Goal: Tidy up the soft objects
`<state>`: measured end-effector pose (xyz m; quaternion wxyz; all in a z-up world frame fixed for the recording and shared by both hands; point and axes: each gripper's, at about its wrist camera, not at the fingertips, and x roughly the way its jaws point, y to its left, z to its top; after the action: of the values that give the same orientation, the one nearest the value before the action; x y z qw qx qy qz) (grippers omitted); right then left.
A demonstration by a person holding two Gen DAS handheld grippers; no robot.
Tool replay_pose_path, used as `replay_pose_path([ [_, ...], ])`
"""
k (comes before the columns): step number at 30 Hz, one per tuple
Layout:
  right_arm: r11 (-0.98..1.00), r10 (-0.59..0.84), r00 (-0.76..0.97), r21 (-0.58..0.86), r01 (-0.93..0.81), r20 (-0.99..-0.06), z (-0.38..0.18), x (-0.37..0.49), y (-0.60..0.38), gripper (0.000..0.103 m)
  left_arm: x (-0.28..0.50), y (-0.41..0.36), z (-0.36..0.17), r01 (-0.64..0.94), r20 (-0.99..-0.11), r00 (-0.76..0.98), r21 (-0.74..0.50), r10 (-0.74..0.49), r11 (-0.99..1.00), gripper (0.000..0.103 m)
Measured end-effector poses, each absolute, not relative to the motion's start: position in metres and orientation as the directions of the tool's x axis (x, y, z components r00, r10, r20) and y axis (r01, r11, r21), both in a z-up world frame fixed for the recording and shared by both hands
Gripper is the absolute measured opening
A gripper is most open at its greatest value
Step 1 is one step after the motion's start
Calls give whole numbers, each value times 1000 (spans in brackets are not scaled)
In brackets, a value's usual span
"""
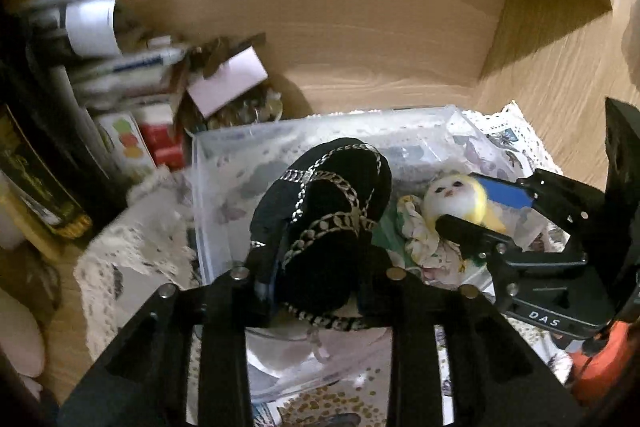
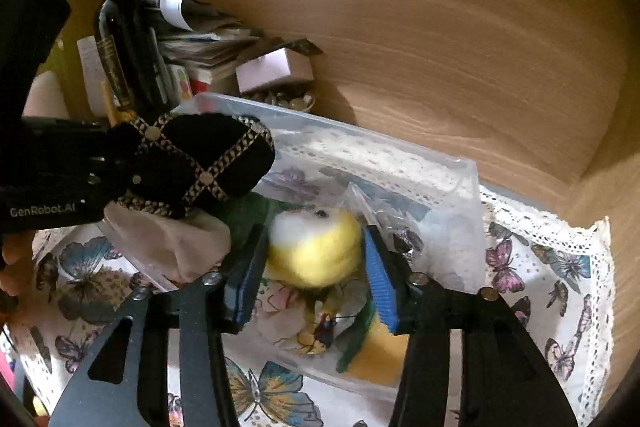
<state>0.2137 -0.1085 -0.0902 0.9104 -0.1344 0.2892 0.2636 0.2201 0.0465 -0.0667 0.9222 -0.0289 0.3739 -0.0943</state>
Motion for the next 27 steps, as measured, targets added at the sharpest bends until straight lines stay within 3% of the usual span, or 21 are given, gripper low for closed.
replay_pose_path([
  [3, 826, 409, 704, -93, -556, -581, -84, 210, -113, 58, 219, 53, -65, 147, -678, 700, -174, -226, 974, 34],
  [7, 826, 398, 729, -129, -549, -556, -73, 196, -114, 58, 209, 54, -53, 147, -655, 720, -180, -230, 973, 43],
  [12, 832, 420, 752, -115, -543, -508, -52, 179, -122, 58, 183, 52, -27, 163, -598, 772, -144, -217, 976, 46],
  [16, 838, 436, 775, -107, -535, -457, -34, 157, -131, 58, 158, 48, -5, 167, -539, 818, -114, -203, 979, 56],
  [20, 850, 443, 807, -104, -517, -390, -18, 130, -143, 81, 127, 38, 13, 153, -475, 867, -34, -151, 988, 78],
  [23, 858, 439, 828, -109, -502, -349, -10, 115, -147, 86, 105, 31, 22, 142, -427, 894, -12, -134, 990, 88],
  [26, 873, 425, 848, -105, -476, -316, -5, 101, -154, 103, 85, 27, 28, 133, -381, 916, 4, -121, 991, 100],
  [27, 877, 423, 855, -101, -469, -300, -3, 96, -157, 103, 79, 25, 29, 122, -362, 926, 13, -109, 992, 101],
])
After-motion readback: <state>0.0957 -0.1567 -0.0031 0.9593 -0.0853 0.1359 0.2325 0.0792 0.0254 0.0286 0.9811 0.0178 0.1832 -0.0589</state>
